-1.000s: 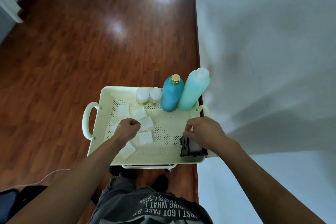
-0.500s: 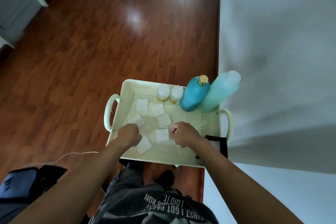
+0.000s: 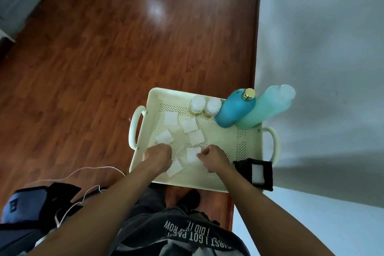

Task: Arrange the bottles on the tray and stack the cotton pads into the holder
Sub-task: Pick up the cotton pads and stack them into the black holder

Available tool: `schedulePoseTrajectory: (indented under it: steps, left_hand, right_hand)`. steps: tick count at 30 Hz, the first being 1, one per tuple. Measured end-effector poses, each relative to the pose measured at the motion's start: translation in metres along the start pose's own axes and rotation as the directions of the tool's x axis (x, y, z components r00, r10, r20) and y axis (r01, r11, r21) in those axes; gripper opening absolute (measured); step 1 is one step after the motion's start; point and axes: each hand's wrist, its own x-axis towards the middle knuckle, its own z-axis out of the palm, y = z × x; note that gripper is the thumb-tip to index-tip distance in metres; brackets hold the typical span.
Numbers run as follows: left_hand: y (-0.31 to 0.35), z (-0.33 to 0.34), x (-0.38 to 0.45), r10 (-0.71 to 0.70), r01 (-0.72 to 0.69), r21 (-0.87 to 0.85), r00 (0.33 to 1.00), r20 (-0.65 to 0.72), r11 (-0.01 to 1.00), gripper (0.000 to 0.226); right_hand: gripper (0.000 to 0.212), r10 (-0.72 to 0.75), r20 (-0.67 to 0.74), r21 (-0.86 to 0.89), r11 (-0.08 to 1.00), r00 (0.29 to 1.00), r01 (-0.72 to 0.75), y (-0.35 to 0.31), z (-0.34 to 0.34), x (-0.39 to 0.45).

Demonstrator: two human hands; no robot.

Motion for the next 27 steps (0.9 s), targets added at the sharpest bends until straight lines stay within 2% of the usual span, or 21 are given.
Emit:
schedulePoseTrajectory:
  steps: [6, 14, 18, 23, 27]
  left_hand:
    - [0.001, 0.002, -0.002, 0.023, -0.023, 0.005, 1.000, 0.009, 1.000, 0.020]
    - [0.003, -0.003, -0.007, 0.015, -0.015, 0.000, 0.999, 0.031, 1.000, 0.021]
    - [0.000, -0.008, -0.011, -0.018, 0.018, -0.079, 1.000, 0.009, 0.997, 0.020]
    - [-0.004, -0.012, -0.017, -0.077, 0.066, -0.233, 0.996, -0.037, 0.970, 0.016]
    - [-0.005, -0.014, -0.021, -0.116, 0.098, -0.334, 0.993, -0.035, 0.937, 0.015]
  right_hand:
    - [0.021, -0.004, -0.033, -0.026, 1.000, 0.999, 0.003, 0.003, 0.007, 0.001]
    - [0.020, -0.009, -0.009, 0.010, 1.000, 1.000, 0.009, 0.008, 0.004, 0.001]
    - [0.018, -0.001, -0.022, 0.045, 0.999, 1.000, 0.002, 0.008, 0.003, 0.004]
    - [0.028, 0.005, -0.056, 0.030, 1.000, 0.998, -0.004, 0.002, 0.008, 0.003]
    - [0.019, -0.002, -0.060, 0.046, 0.999, 0.998, 0.005, 0.002, 0.014, 0.001]
